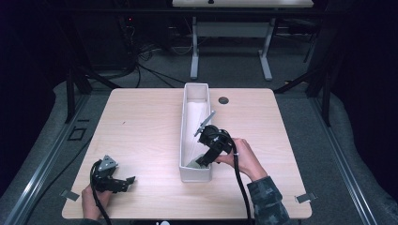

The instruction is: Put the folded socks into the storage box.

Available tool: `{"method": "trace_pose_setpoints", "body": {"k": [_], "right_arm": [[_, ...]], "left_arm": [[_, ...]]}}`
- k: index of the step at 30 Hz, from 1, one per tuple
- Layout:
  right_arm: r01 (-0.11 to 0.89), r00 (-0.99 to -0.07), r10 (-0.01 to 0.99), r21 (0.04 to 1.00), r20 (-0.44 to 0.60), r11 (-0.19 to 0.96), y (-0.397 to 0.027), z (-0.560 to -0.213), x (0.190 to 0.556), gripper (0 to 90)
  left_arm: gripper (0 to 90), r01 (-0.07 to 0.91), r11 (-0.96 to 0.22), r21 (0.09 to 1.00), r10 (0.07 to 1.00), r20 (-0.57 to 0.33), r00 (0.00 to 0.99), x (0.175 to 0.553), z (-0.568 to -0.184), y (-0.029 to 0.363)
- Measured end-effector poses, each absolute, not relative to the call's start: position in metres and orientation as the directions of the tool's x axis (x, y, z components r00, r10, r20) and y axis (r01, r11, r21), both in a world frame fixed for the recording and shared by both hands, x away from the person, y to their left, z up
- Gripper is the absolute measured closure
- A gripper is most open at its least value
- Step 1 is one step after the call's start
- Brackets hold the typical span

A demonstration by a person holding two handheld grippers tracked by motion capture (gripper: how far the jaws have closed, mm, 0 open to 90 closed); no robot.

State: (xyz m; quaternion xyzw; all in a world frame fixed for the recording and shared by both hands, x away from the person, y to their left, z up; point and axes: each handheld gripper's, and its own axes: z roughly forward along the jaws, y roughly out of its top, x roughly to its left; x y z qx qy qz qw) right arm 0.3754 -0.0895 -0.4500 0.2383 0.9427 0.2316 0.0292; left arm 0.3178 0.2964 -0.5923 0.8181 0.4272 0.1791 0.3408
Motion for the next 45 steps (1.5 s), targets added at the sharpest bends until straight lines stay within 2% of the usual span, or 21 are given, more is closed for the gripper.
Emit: {"method": "trace_pose_setpoints", "body": {"k": [2,8,11,18,33,45], "right_arm": [[0.442,-0.876,0.480,0.468,0.043,0.765,-0.097,-0.446,0.372,16.1],[0.455,-0.852,0.522,0.532,0.028,0.715,-0.121,-0.437,0.361,13.0],[0.460,-0.841,0.540,0.553,0.021,0.695,-0.131,-0.436,0.355,7.6],[0.485,-0.799,0.601,0.587,-0.004,0.648,-0.158,-0.440,0.344,1.3],[0.573,-0.675,0.738,0.629,-0.002,0.525,-0.220,-0.472,0.321,0.0],[0.621,-0.611,0.792,0.632,0.020,0.463,-0.250,-0.509,0.307,0.0]], "left_arm": [[0.2,0.577,-0.403,0.711,0.821,0.002,0.571,0.318,-0.592,0.296],[0.2,0.577,-0.403,0.710,0.821,0.002,0.571,0.318,-0.592,0.296],[0.2,0.577,-0.402,0.711,0.821,0.000,0.571,0.318,-0.592,0.296],[0.2,0.577,-0.402,0.711,0.821,0.000,0.571,0.318,-0.592,0.296],[0.1,0.577,-0.402,0.711,0.821,0.001,0.572,0.318,-0.592,0.296],[0.2,0.577,-0.402,0.711,0.821,0.001,0.571,0.318,-0.592,0.296]]}}
